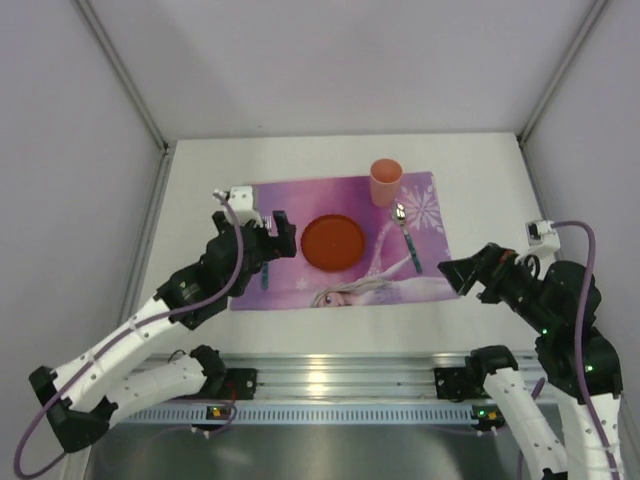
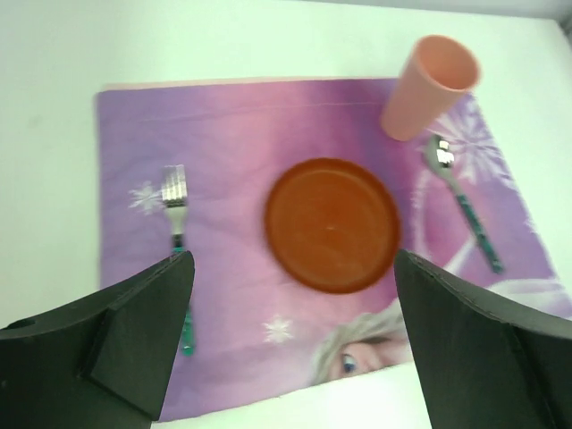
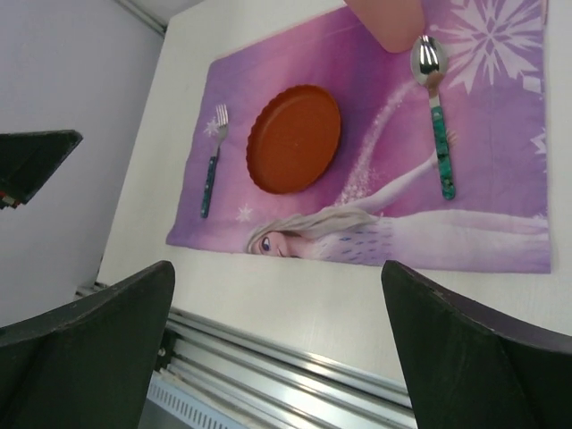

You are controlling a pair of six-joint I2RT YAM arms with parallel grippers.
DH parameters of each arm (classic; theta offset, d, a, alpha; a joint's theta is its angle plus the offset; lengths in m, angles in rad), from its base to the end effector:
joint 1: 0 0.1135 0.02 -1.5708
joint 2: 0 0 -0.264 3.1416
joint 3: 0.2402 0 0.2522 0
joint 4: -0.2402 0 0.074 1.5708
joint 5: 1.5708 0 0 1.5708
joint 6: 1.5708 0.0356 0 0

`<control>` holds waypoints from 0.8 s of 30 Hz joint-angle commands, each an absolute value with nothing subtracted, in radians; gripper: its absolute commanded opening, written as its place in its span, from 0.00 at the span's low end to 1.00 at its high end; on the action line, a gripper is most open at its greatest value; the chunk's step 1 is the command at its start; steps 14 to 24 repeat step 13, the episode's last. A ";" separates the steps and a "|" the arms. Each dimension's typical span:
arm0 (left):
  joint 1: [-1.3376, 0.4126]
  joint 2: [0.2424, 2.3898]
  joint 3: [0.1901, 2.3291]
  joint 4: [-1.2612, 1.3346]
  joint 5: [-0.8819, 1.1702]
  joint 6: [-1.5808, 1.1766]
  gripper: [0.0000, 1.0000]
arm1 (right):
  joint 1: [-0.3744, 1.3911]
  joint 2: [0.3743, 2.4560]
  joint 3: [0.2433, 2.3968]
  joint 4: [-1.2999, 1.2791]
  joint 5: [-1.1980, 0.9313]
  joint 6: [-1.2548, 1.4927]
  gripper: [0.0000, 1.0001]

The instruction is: Set the dinner table for one person

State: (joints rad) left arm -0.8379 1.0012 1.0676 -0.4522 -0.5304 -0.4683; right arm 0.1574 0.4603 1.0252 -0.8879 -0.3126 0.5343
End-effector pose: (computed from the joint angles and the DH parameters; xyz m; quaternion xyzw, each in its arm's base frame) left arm 0.1573 -0.1478 0.3725 0.0032 0.8138 -0.1548 0.5601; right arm 0.0581 0.0203 0.3783 0.0609 0.8046 0.3145 0.5001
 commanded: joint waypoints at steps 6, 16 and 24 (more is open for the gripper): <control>-0.836 0.586 0.609 -0.124 -0.914 -0.184 0.99 | 0.169 0.344 0.858 -0.827 -0.247 0.627 1.00; -0.836 0.627 0.561 -0.187 -0.885 -0.184 0.99 | 0.179 0.388 0.873 -0.808 -0.239 0.563 1.00; -0.836 0.627 0.561 -0.187 -0.885 -0.184 0.99 | 0.179 0.388 0.873 -0.808 -0.239 0.563 1.00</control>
